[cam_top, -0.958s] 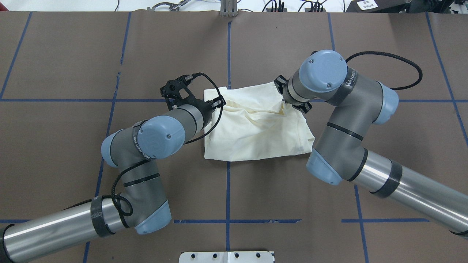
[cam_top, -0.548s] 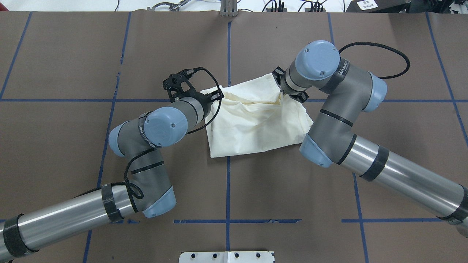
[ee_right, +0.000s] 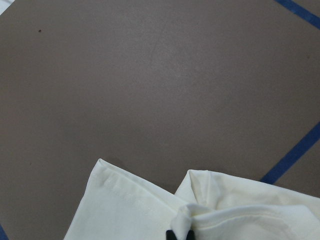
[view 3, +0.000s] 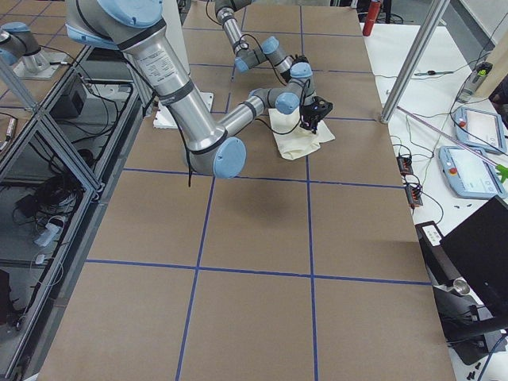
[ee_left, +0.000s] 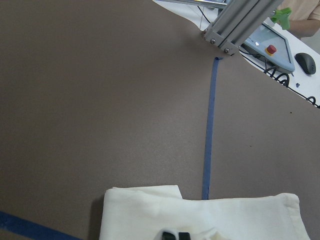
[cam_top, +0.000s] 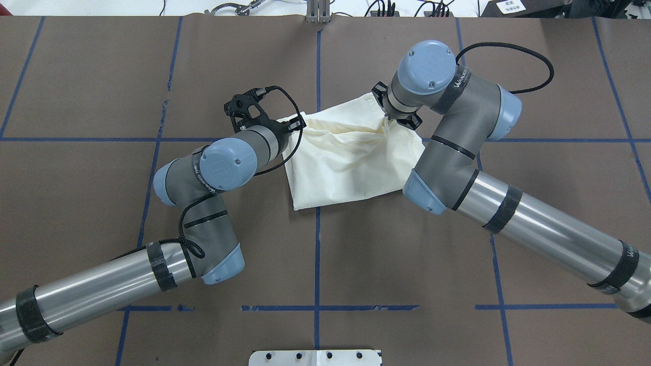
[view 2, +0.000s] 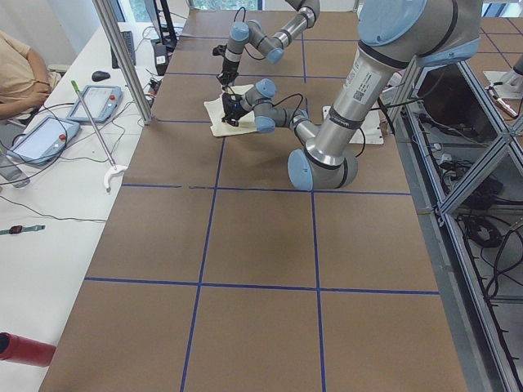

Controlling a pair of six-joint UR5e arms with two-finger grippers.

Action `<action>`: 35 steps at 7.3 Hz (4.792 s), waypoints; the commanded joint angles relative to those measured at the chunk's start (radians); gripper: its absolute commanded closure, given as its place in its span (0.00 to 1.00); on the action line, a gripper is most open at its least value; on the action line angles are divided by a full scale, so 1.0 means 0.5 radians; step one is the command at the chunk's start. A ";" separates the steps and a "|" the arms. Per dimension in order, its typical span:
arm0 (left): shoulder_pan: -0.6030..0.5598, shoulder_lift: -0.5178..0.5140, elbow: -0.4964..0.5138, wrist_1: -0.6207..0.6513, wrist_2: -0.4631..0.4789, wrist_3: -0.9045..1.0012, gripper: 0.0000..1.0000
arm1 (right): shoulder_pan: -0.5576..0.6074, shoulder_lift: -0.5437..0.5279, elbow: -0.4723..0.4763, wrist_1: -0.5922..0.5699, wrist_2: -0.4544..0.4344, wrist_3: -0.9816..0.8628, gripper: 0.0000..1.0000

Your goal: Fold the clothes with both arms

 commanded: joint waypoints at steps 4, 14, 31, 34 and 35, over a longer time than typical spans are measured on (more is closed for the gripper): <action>-0.214 -0.005 0.052 -0.041 -0.141 0.109 0.44 | 0.244 0.128 -0.159 0.077 0.160 -0.463 0.00; -1.439 0.559 -0.178 0.041 -1.845 1.818 0.46 | 1.372 -0.632 0.117 0.017 1.197 -2.162 0.00; -2.113 1.627 -0.979 1.232 -2.068 3.370 0.00 | 1.435 -1.320 0.712 -0.861 1.082 -3.354 0.00; -2.110 1.624 -0.976 1.159 -2.059 3.367 0.00 | 1.432 -1.317 0.694 -0.858 1.076 -3.357 0.00; -2.110 1.627 -0.991 1.110 -2.059 3.361 0.00 | 1.429 -1.317 0.700 -0.858 1.079 -3.357 0.00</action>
